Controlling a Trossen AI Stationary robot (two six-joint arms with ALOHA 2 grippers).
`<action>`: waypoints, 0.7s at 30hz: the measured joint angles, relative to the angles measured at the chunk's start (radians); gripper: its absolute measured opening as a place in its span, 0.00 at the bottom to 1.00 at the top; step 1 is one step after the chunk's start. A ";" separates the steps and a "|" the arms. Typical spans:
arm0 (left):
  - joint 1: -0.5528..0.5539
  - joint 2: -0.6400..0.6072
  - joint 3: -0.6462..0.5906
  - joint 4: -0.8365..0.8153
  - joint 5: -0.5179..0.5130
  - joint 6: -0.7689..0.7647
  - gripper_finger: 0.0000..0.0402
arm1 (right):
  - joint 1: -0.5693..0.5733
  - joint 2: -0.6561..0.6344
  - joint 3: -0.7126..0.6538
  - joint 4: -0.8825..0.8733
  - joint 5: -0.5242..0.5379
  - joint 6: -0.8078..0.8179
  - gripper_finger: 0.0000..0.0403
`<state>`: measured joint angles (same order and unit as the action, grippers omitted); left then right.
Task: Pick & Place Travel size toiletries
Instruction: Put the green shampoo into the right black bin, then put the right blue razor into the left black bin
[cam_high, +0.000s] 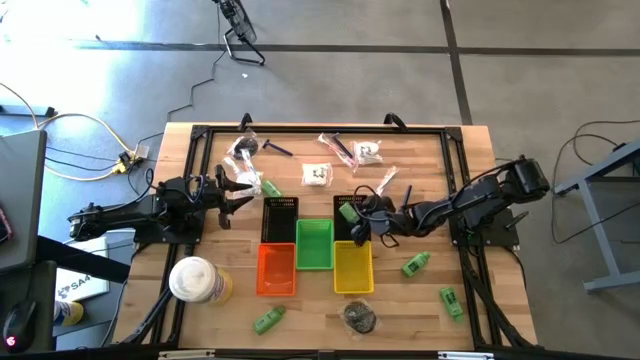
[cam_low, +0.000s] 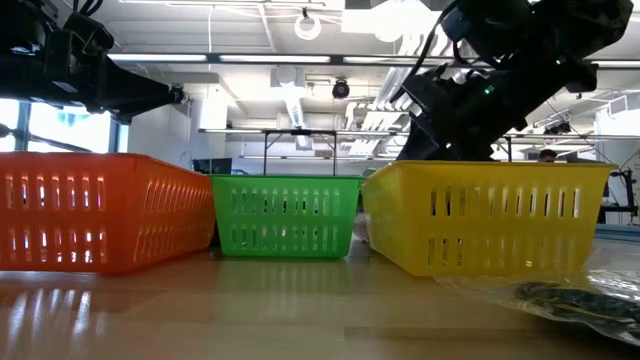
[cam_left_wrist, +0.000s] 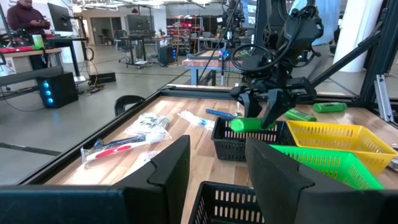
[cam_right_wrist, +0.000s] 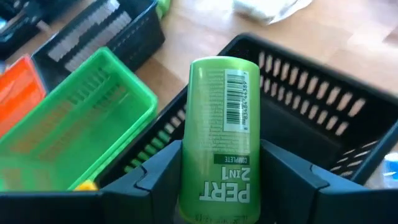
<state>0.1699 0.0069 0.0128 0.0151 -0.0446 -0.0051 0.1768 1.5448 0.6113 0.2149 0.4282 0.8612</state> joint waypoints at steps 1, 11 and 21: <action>0.000 0.000 0.000 0.000 0.000 0.000 0.38 | -0.001 0.000 0.000 0.000 -0.006 -0.001 0.51; 0.000 0.000 0.000 0.000 0.000 0.000 0.38 | -0.002 -0.027 0.000 0.003 0.013 -0.054 0.59; 0.000 0.000 0.000 0.000 0.000 0.000 0.38 | -0.021 -0.209 0.000 -0.052 0.093 -0.133 0.45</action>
<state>0.1697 0.0068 0.0128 0.0151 -0.0451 -0.0051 0.1560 1.3353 0.6117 0.1634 0.5217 0.7280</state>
